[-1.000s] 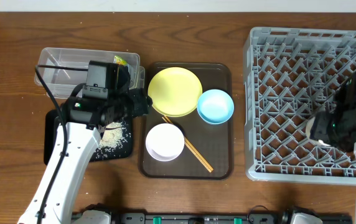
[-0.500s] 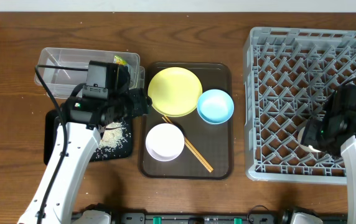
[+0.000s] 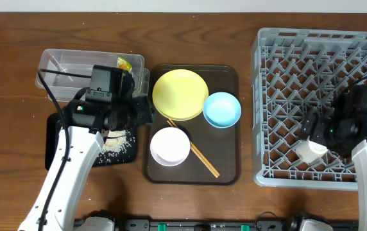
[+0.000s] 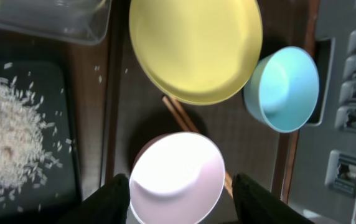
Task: Sort waste into correct bins and load items into the dishwasher rack
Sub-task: 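Place the white cup into the dish rack with the right gripper, then reach the right gripper to the light-blue bowl and grasp it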
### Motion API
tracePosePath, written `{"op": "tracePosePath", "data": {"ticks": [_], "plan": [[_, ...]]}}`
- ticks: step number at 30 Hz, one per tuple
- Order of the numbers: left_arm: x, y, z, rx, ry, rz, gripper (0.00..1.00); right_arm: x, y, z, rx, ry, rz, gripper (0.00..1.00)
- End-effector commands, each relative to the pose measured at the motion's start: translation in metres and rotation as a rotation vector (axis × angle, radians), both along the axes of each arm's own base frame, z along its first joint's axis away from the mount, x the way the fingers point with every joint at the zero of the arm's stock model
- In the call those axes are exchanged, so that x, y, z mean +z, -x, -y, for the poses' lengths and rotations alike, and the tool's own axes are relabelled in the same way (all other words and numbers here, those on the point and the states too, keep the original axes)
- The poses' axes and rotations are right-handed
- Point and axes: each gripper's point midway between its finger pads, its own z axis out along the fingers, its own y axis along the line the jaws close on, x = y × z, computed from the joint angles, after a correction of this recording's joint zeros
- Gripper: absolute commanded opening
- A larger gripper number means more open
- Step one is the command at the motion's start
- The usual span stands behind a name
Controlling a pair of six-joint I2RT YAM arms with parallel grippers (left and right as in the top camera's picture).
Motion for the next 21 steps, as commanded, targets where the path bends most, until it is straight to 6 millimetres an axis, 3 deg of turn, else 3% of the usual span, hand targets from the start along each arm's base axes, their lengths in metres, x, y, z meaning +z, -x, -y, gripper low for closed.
{"op": "tracePosePath", "data": {"ticks": [1, 6, 9, 14, 21], "plan": [[-0.001, 0.002, -0.008, 0.012, -0.04, -0.005, 0.57, 0.039, -0.024, -0.007, 0.047, -0.01, 0.138, 0.99], [-0.01, 0.013, -0.024, 0.045, -0.13, -0.057, 0.6, 0.09, -0.061, -0.062, 0.285, -0.152, 0.36, 0.98], [-0.015, 0.02, -0.036, 0.064, -0.19, -0.088, 0.6, 0.101, -0.071, -0.099, 0.406, -0.218, 0.429, 0.95], [-0.017, 0.027, -0.04, 0.071, -0.213, -0.119, 0.6, 0.091, -0.073, -0.15, 0.563, -0.212, 0.402, 0.94], [-0.019, 0.032, -0.041, 0.068, -0.218, -0.139, 0.6, 0.061, -0.069, -0.196, 0.644, -0.209, 0.299, 0.9]]}}
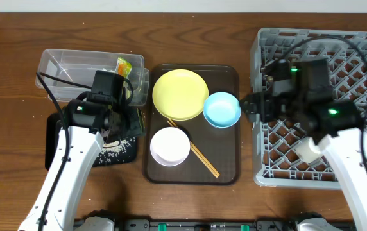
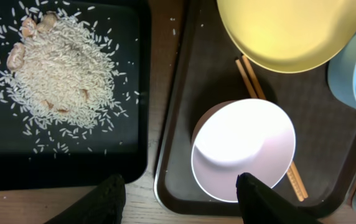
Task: Sort waste into correct bins and load items into the dishwasher rack
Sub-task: 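Reach the right gripper to the light-blue bowl and grasp it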
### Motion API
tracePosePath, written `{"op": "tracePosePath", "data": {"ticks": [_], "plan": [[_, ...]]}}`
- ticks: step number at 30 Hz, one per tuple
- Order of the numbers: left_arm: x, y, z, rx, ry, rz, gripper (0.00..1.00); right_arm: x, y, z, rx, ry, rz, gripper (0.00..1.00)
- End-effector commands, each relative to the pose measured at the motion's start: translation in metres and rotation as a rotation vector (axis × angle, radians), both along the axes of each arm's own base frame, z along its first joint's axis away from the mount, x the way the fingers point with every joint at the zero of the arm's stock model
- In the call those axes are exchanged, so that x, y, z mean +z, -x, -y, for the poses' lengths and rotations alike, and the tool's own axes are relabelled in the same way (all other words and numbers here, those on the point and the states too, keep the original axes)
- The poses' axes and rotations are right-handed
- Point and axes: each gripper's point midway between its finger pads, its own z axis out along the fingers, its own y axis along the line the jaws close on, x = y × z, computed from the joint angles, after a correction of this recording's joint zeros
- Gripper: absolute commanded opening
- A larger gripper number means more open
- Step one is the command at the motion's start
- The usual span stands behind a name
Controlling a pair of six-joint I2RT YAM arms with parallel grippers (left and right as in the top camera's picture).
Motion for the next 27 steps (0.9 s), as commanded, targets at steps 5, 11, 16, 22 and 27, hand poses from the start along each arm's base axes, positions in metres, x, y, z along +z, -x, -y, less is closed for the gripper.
{"op": "tracePosePath", "data": {"ticks": [5, 11, 16, 22, 27], "plan": [[0.002, 0.0, -0.004, 0.005, -0.02, 0.007, 0.6, -0.042, -0.018, -0.032, 0.008, 0.104, -0.045, 0.8], [0.0, 0.001, -0.004, 0.005, -0.021, 0.001, 0.6, -0.082, -0.053, -0.028, -0.114, 0.291, 0.001, 0.75], [-0.001, 0.002, -0.005, 0.005, -0.022, -0.003, 0.6, -0.113, -0.069, -0.023, -0.175, 0.355, -0.011, 0.72], [-0.001, 0.001, -0.004, 0.005, -0.021, -0.001, 0.61, -0.148, -0.073, -0.025, -0.174, 0.386, -0.064, 0.64], [-0.001, 0.001, -0.004, 0.005, -0.021, 0.0, 0.61, -0.17, -0.07, -0.023, -0.173, 0.409, -0.111, 0.48]]}}
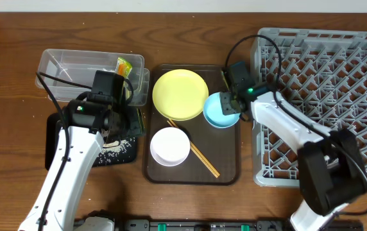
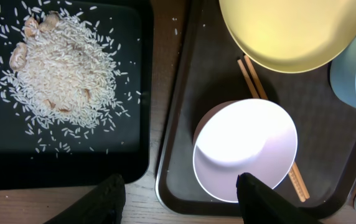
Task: Sort waste into correct bins and load items into the dishwasher rack
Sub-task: 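Reach the right gripper to the light-blue bowl and grasp it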
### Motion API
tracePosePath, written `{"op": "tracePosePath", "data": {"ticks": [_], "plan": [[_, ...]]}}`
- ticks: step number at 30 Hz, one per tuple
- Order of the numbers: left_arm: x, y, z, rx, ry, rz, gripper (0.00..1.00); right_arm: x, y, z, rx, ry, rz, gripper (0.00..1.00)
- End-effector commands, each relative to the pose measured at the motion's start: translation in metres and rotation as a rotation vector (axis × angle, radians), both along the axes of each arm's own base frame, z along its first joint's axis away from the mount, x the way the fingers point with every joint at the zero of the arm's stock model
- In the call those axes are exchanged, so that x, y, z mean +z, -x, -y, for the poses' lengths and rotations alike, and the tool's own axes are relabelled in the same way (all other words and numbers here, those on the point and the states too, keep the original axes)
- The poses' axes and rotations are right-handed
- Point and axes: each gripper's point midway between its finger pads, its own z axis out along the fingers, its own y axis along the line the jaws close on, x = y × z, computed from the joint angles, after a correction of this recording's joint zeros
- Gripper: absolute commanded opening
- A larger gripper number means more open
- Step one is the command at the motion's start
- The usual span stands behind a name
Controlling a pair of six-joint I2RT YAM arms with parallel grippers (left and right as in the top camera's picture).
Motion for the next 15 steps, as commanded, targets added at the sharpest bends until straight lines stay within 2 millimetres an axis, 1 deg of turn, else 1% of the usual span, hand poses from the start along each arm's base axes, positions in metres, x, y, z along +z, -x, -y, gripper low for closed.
{"op": "tracePosePath", "data": {"ticks": [1, 3, 8, 10, 13, 15], "plan": [[-0.001, 0.001, -0.004, 0.004, -0.018, -0.001, 0.6, -0.006, -0.003, 0.001, -0.023, 0.016, -0.002, 0.45], [-0.001, 0.001, -0.004, 0.004, -0.018, -0.001, 0.6, -0.006, -0.003, 0.001, -0.025, 0.016, -0.004, 0.31], [-0.001, 0.001, -0.004, 0.004, -0.018, 0.0, 0.61, -0.006, -0.002, 0.001, -0.025, 0.017, -0.005, 0.11], [-0.001, 0.0, -0.004, 0.004, -0.017, 0.004, 0.61, -0.003, -0.002, 0.002, -0.026, 0.015, -0.001, 0.02], [0.0, -0.001, -0.003, 0.004, -0.016, 0.01, 0.61, 0.007, -0.005, 0.003, -0.033, 0.005, 0.022, 0.01], [0.0, -0.001, -0.003, 0.004, -0.016, 0.01, 0.61, 0.018, -0.009, 0.007, -0.043, -0.008, 0.046, 0.01]]}}
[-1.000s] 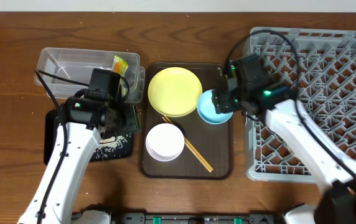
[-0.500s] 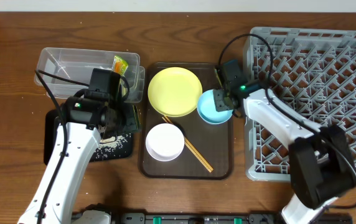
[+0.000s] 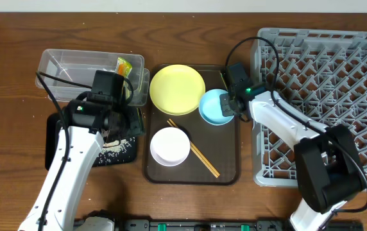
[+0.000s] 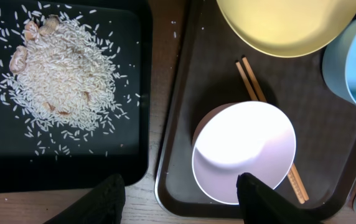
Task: Sort waste into correct bins and load items into the dishwasher rack
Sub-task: 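Reach the right gripper to the light-blue bowl and grasp it, then lift the light-blue bowl into the back of the rack and release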
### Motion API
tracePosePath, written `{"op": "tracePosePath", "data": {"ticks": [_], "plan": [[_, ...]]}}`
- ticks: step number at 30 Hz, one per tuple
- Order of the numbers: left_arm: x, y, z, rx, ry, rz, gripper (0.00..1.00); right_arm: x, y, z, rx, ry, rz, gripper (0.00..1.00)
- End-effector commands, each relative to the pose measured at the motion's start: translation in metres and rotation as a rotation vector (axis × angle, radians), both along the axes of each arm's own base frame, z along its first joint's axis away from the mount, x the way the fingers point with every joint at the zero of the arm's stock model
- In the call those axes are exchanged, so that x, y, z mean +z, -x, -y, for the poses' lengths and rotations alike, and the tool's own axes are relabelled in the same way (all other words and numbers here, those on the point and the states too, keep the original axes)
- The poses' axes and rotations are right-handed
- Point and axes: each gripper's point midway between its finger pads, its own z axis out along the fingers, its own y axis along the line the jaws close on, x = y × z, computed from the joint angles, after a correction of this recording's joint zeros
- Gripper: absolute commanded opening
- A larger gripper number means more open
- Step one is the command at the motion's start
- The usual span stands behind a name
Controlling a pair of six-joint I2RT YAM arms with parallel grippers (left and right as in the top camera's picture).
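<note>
A brown tray (image 3: 228, 163) holds a yellow plate (image 3: 177, 90), a blue bowl (image 3: 214, 108), a white bowl (image 3: 170, 145) and a pair of chopsticks (image 3: 199, 157). My right gripper (image 3: 230, 102) is down at the blue bowl's right rim; its fingers are hidden under the wrist. My left gripper (image 4: 184, 202) hangs open above the tray's left edge, by the white bowl (image 4: 243, 152), holding nothing. Rice (image 4: 63, 68) lies heaped on a black tray. The grey dishwasher rack (image 3: 324, 70) stands at the right.
A clear plastic bin (image 3: 74, 67) at the back left holds a yellow-orange packet (image 3: 126, 65). The black tray (image 3: 55, 151) lies just in front of it. The chopsticks (image 4: 252, 84) run under the white bowl. Bare wooden table lies at the far left and front.
The blue bowl has shifted a little to the left, against the yellow plate, which has also moved left. My right gripper is still at the bowl's rim. The left arm has held still.
My right gripper was over the rack's front beside a white cup, and my left gripper hung above the tray. Then the left sat over the black tray's edge and the right over the rack's left side. Then the right reached the blue bowl, which has now slid left.
</note>
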Motion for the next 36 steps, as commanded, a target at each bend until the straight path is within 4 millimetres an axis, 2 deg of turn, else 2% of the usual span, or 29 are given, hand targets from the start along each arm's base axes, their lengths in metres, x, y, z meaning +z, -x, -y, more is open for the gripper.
{"op": "tracePosePath", "data": {"ticks": [1, 6, 12, 15, 18, 23, 26, 29, 36], "plan": [[-0.001, 0.001, -0.004, 0.004, -0.017, 0.002, 0.61, 0.03, -0.011, 0.009, -0.031, -0.011, 0.075, 0.01], [-0.001, 0.001, -0.004, 0.004, -0.017, 0.003, 0.61, 0.08, -0.02, 0.025, -0.071, -0.038, 0.197, 0.01], [-0.001, 0.001, -0.004, 0.004, -0.017, 0.003, 0.61, 0.153, -0.031, 0.059, -0.09, 0.018, 0.413, 0.01], [-0.001, 0.001, -0.004, 0.004, -0.017, 0.003, 0.61, 0.184, -0.037, 0.086, -0.096, 0.114, 0.515, 0.01], [-0.001, 0.0, -0.003, 0.004, -0.016, 0.007, 0.61, 0.207, -0.045, 0.115, -0.113, 0.265, 0.592, 0.01], [0.0, -0.001, -0.003, 0.004, -0.015, 0.011, 0.61, 0.238, -0.051, 0.164, -0.224, 0.526, 0.669, 0.01], [0.0, -0.002, -0.003, 0.004, -0.015, 0.013, 0.61, 0.254, -0.056, 0.184, -0.292, 0.619, 0.715, 0.01], [0.0, -0.002, -0.003, 0.004, -0.015, 0.013, 0.61, 0.259, -0.066, 0.193, -0.292, 0.677, 0.737, 0.01], [0.0, -0.002, -0.003, 0.004, -0.015, 0.014, 0.61, 0.25, -0.087, 0.212, -0.312, 0.824, 0.725, 0.01]]}}
